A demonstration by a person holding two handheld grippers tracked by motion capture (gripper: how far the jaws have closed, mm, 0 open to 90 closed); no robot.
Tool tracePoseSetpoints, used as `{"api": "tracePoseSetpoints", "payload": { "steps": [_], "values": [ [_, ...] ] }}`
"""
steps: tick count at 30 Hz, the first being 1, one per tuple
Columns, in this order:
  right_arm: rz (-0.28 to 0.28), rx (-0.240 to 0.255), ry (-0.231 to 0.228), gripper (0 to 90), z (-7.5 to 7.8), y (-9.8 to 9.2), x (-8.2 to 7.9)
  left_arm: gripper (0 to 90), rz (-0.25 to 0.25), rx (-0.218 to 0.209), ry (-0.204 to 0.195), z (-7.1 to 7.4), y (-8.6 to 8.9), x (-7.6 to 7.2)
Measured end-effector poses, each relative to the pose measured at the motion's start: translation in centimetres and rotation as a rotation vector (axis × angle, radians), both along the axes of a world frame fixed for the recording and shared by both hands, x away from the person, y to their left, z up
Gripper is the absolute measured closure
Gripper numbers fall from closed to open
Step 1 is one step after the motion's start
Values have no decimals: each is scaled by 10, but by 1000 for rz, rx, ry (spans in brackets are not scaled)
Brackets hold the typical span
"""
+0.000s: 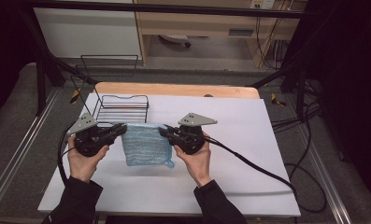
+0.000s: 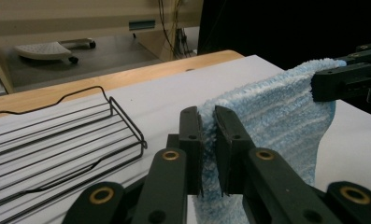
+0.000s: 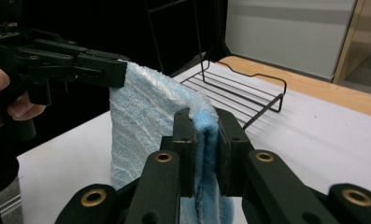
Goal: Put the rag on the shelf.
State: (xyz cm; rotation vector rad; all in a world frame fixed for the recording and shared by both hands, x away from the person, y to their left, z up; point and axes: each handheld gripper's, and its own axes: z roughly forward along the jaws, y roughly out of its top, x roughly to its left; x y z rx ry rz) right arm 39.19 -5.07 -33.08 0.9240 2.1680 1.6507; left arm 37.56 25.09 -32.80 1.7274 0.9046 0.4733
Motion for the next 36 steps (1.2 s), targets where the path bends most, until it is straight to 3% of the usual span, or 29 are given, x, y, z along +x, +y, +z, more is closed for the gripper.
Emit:
{"api": "tracePoseSetpoints", "payload": {
  "steps": [11,17,24,36],
  "values": [
    [-11,16,-53,806,11,7,5,819,36,-23,-54,13,5,4],
    [-15,50,-110,806,26,16,10,819,49,-60,-106,24,14,4],
    [-14,54,-165,806,41,30,13,820,78,-92,-157,41,28,9],
    [-25,76,-235,807,65,46,20,823,98,-152,-217,61,42,15]
  ]
}}
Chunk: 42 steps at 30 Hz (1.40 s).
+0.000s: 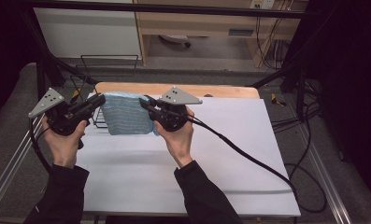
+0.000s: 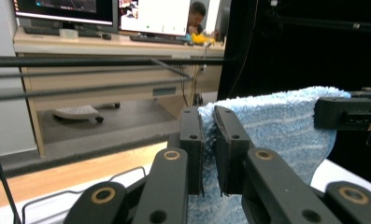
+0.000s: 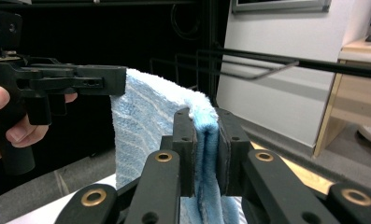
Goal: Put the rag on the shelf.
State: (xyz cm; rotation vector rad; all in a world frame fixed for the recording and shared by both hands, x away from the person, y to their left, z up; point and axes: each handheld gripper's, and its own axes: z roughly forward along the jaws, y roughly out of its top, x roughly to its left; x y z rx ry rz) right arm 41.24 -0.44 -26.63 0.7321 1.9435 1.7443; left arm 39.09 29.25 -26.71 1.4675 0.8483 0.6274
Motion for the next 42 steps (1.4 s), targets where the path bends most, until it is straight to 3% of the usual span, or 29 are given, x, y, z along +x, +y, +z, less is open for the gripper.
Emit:
{"api": "tracePoseSetpoints", "payload": {
  "steps": [17,32,42],
  "values": [
    [-6,36,-85,808,37,18,7,829,34,-80,-102,30,13,8],
    [-3,78,-152,809,68,31,13,830,58,-109,-180,57,21,12],
    [-6,66,-188,809,89,41,17,830,77,-121,-213,76,30,19]
  ]
}}
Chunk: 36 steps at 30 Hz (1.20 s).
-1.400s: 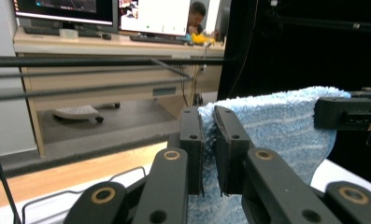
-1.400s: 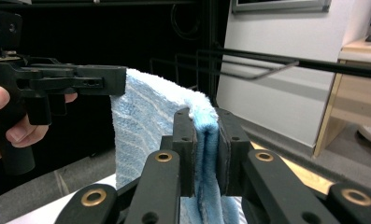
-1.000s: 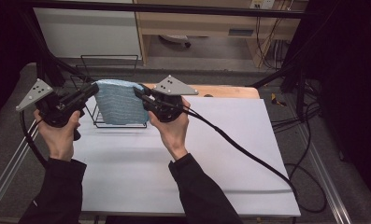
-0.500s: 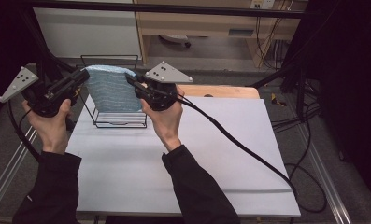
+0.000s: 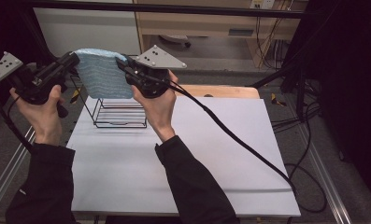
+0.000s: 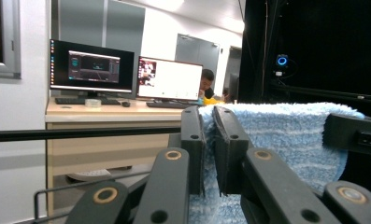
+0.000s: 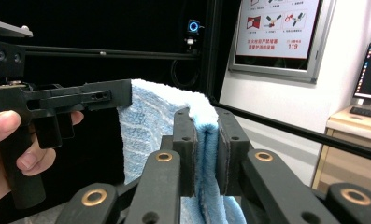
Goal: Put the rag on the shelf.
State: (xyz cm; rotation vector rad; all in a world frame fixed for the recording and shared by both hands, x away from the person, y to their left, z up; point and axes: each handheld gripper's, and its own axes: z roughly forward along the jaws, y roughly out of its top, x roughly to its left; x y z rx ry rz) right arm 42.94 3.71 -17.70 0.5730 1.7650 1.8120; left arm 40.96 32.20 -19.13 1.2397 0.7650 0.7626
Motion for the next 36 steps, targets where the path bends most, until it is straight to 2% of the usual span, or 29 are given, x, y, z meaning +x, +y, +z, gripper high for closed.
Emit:
{"api": "tracePoseSetpoints", "payload": {
  "steps": [14,18,23,30,36],
  "values": [
    [-15,-9,-59,809,32,19,18,830,27,-36,-41,24,13,16],
    [-25,-10,-65,810,37,23,26,830,43,-29,-43,29,14,22],
    [-25,-14,-77,810,42,26,31,830,48,-42,-44,35,16,30],
    [-19,5,-80,810,48,26,40,830,58,-52,-67,44,16,37],
    [-13,-5,-105,810,53,31,51,830,83,-48,-75,48,19,45]
  ]
}}
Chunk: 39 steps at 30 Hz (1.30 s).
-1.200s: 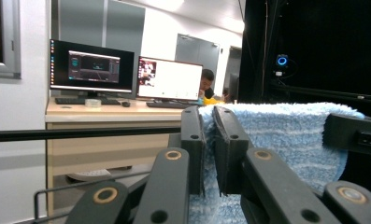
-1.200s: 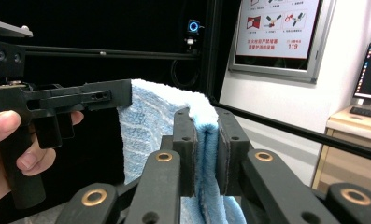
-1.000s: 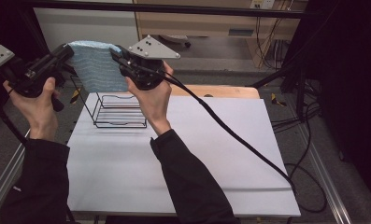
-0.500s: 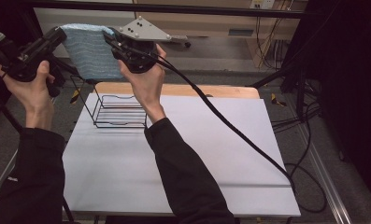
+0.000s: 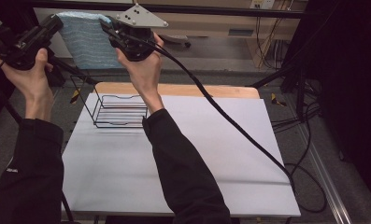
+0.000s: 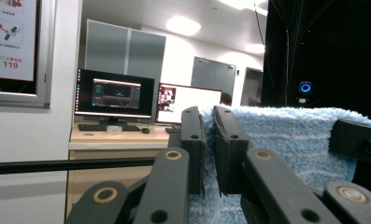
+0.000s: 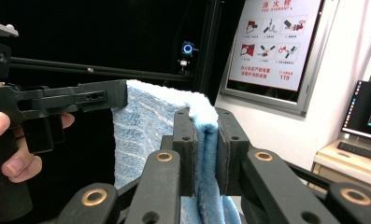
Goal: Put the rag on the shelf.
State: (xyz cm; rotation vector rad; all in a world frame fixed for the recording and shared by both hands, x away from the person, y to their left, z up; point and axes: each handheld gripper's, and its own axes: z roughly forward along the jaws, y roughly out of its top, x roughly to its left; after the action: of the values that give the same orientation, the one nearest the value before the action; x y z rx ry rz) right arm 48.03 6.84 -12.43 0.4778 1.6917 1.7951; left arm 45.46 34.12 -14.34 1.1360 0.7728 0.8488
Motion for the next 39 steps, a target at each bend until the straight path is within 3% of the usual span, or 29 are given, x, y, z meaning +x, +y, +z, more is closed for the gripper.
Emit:
{"api": "tracePoseSetpoints", "payload": {
  "steps": [7,16,31,39],
  "values": [
    [-6,-2,11,809,-2,7,12,830,24,6,9,0,3,10],
    [-35,-40,62,809,-21,11,31,829,36,23,58,-15,5,26],
    [-58,-78,111,809,-40,11,52,829,27,48,114,-40,5,47],
    [-51,-80,154,807,-53,8,57,829,2,77,127,-54,6,47]
  ]
}}
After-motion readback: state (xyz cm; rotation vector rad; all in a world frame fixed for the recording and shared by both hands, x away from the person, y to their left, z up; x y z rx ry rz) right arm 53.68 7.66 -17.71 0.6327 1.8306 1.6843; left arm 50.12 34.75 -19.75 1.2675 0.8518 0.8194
